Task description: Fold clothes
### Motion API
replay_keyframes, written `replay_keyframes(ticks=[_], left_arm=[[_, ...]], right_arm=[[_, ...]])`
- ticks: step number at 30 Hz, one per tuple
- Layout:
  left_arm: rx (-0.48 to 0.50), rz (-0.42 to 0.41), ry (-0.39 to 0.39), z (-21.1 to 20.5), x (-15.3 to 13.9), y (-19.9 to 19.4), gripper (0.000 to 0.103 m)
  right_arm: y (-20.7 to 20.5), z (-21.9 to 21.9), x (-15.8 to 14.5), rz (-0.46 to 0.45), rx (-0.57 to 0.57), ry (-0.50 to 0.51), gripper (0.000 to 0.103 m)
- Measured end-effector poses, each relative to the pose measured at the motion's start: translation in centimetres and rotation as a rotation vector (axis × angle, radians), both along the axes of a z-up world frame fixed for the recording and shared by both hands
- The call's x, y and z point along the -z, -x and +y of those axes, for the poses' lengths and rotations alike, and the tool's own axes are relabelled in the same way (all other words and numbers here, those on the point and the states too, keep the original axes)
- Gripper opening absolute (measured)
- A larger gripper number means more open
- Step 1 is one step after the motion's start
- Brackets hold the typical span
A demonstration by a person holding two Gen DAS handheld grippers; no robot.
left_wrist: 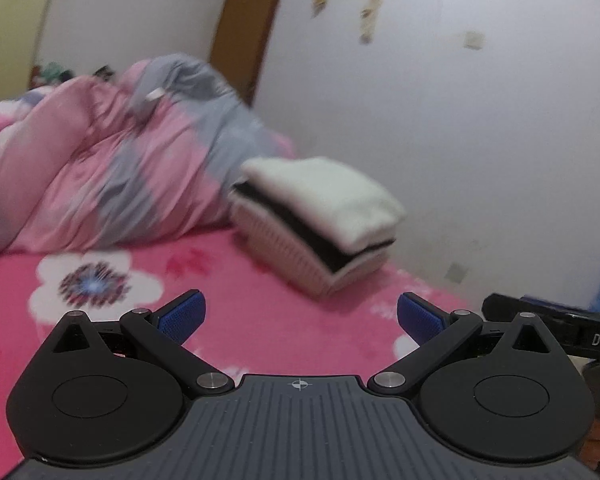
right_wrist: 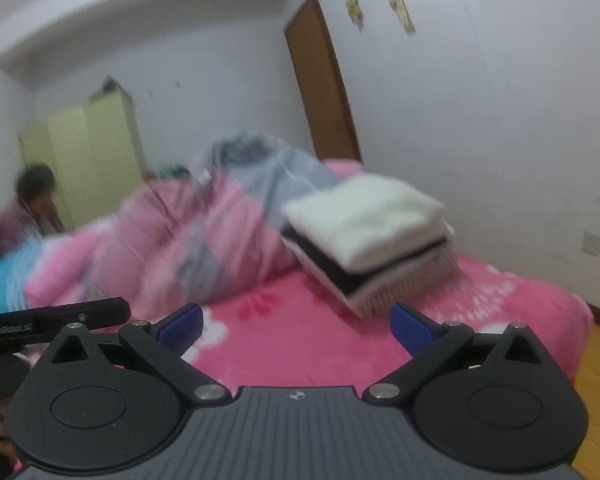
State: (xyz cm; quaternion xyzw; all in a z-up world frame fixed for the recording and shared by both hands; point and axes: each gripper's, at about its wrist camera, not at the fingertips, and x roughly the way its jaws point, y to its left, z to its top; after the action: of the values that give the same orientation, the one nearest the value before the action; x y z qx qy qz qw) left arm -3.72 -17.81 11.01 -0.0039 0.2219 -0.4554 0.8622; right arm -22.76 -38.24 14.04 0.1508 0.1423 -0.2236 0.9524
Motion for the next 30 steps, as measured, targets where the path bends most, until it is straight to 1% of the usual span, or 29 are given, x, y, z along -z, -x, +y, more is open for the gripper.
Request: replay_keyframes(ticks=[4,6,8,11,13,17,22,26,30], left_arm=[[-0.057,-0.019,0.003,1.1,0.6,0.5,0.103],[-0.074,-0.029,-0.009,1.5,0.8,0.8,0.103],[-0.105,-0.066,-0.049,1.4,1.2,1.2,0.103],[-0.153,-0.117,-0.107,1.1,1.6,1.5,0.103],[-0.154,-0.119,-0.132,1.1,1.9,1.5,0.103],[-0.165,-0.116,-0.128,1.6,2.1,1.4,0.103],[-0.173,-0.108,-0.106,2.2,2.2,1.4,0.103],[-0.159,-0.048,-0.098,2.6,2.7,0.5,0.103],[-0.173,-0.021,-0.108,3.0,3.3,-0.2,0.103]], right_arm=[[-1.3,2.5,0.6,0.063,0.012,0.076,0.103],[-1.8,3.5,0.9,0.089,0.021,0.11,0.103],[-2.4,4.4,1.1,0.115,0.034,0.126,0.103],[-2.7,5.2,1.3,0.127,0.049,0.139,0.103],[-2.8,5.5,1.4,0.128,0.073,0.145,0.103],[-2.8,5.5,1.4,0.126,0.113,0.136,0.103],[-3.0,5.1,1.6,0.136,0.158,0.095,0.103],[-2.9,5.3,1.8,0.143,0.187,0.113,0.103],[-3.2,5.8,1.9,0.166,0.211,0.136,0.103]])
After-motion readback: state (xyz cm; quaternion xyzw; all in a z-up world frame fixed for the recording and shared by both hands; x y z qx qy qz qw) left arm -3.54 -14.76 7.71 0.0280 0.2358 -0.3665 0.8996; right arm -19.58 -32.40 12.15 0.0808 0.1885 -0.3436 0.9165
